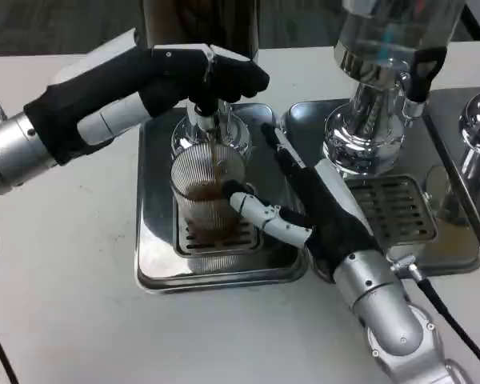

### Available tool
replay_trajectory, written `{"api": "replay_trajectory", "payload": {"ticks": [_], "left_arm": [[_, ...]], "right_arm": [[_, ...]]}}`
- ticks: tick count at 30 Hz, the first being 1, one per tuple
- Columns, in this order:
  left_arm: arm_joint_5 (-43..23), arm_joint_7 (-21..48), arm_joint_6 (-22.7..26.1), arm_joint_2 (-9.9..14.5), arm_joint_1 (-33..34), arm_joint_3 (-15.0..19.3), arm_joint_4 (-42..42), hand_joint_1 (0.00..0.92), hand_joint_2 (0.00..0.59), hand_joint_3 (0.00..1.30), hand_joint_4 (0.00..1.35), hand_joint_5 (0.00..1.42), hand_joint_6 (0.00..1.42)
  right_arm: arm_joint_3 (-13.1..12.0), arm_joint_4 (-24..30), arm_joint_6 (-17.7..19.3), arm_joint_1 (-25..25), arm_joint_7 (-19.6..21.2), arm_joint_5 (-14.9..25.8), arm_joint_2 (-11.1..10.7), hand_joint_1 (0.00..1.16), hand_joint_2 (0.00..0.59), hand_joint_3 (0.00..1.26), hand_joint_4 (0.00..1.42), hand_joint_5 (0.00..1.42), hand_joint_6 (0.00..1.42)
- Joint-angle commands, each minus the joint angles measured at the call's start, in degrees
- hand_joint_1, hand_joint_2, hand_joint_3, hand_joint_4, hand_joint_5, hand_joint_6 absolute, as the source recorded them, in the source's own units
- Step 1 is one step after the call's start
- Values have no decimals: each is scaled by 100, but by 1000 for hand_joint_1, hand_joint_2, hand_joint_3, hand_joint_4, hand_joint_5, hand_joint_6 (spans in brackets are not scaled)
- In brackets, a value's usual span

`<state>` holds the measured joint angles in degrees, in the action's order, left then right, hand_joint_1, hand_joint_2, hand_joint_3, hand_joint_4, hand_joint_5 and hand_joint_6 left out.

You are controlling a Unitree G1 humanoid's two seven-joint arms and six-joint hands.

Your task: Grasp the cup under the faucet to collect the drink, then remove the cup.

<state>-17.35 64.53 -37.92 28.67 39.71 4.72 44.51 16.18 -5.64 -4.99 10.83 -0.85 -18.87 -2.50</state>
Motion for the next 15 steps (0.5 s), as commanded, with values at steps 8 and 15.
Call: {"api": "replay_trajectory", "payload": {"ticks": [8,15], "left_arm": [[-40,-274,50,94,-252,280,-39,0,83,352,279,259,289],[-58,-465,-36,229,-175,559,-9,0,79,349,280,268,306]], "right_arm": [[-43,-378,224,310,-70,210,61,452,247,0,0,0,0],[-30,-500,294,402,-94,256,56,447,249,0,0,0,0]]}}
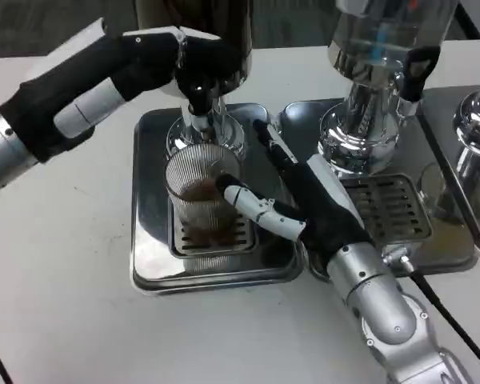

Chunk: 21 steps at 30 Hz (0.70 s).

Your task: Grasp the cup under the faucet to collect the drink, then remove the cup.

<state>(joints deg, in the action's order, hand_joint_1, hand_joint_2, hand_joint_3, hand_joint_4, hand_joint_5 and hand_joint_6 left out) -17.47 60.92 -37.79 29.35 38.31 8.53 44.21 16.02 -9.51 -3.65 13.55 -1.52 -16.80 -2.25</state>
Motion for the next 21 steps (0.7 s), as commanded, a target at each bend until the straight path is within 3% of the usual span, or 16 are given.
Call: {"api": "replay_trajectory", "payload": {"ticks": [1,11,21], "left_arm": [[-57,-122,-49,174,-28,209,21,0,78,349,280,268,306],[-98,-196,-149,543,-139,572,-165,0,69,343,260,259,311],[2,-543,-534,852,-1037,901,-532,0,68,259,154,187,274]], "right_arm": [[-13,-136,173,142,-32,58,35,447,249,0,0,0,0],[-37,-308,380,177,11,139,115,424,249,0,0,0,0],[-35,-510,565,241,-81,136,85,423,250,0,0,0,0]]}}
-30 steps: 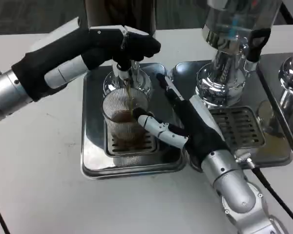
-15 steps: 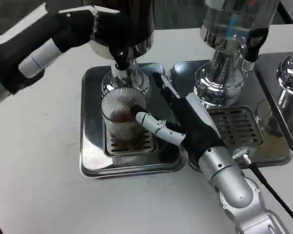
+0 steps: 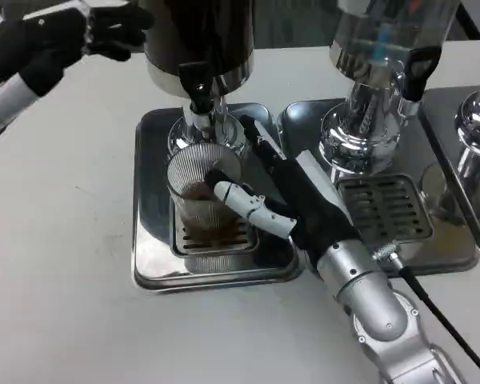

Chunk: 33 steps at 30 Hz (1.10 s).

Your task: Grasp the cup under the faucet to collect the drink, then remove the cup.

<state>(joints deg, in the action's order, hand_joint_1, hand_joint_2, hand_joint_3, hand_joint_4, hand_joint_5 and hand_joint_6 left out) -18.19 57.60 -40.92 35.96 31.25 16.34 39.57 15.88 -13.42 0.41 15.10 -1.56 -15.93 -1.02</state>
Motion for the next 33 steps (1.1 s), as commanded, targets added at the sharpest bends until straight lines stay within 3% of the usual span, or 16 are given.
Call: {"api": "replay_trajectory", "payload": {"ticks": [1,7,17,33], "left_arm": [[87,-258,-247,224,-438,150,-38,0,68,256,142,181,263],[145,-496,-382,348,-950,233,92,0,74,243,138,169,255],[90,-637,-326,348,-1603,296,-41,0,83,269,167,178,255],[167,-696,-298,383,-1732,246,51,0,100,302,204,204,264]], "right_arm": [[-19,-136,167,96,-101,46,-52,422,250,0,0,0,0],[11,-263,222,173,-218,4,-111,408,235,0,0,0,0],[89,-672,378,339,-256,-34,-142,393,218,0,0,0,0],[217,-1399,755,635,-289,-129,-147,389,201,0,0,0,0]]}}
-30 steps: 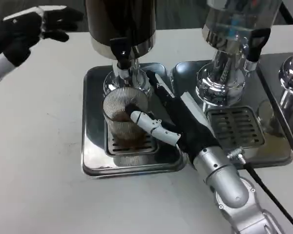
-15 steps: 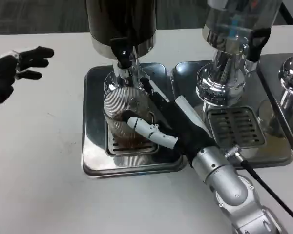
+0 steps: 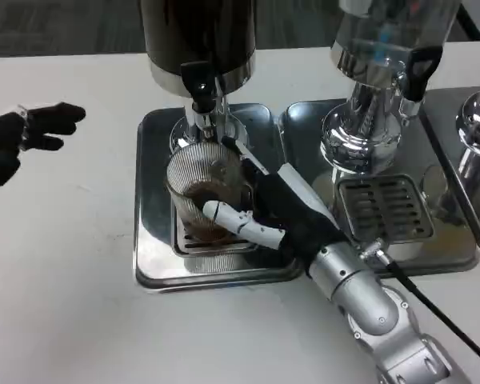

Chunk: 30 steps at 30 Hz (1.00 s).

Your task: Grasp the cup under the faucet to collect the drink, then remove the cup.

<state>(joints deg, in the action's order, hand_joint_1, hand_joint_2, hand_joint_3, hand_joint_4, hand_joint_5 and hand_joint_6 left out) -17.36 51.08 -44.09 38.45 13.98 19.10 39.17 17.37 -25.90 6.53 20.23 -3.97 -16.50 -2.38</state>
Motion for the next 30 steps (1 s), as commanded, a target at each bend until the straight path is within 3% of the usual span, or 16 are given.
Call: {"api": "replay_trajectory", "payload": {"ticks": [1,6,9,22,30], "left_arm": [[94,-44,15,136,6,-37,112,0,100,311,213,205,267],[107,-40,5,151,39,-42,175,0,101,323,224,212,269],[115,-44,9,154,40,-42,191,0,102,334,236,215,273],[145,-68,23,166,-63,-66,194,0,117,353,260,226,276],[180,-98,36,180,-118,-75,159,0,106,361,265,228,276]], "right_arm": [[79,-172,149,131,-51,-85,-16,390,200,0,0,0,0],[147,-244,106,171,-18,-210,-36,533,200,0,0,0,0],[164,-247,90,180,17,-281,-38,560,197,0,0,0,0],[251,23,-273,93,351,-675,76,574,199,0,0,0,1],[388,297,-648,-29,571,-898,248,539,207,0,36,192,213]]}}
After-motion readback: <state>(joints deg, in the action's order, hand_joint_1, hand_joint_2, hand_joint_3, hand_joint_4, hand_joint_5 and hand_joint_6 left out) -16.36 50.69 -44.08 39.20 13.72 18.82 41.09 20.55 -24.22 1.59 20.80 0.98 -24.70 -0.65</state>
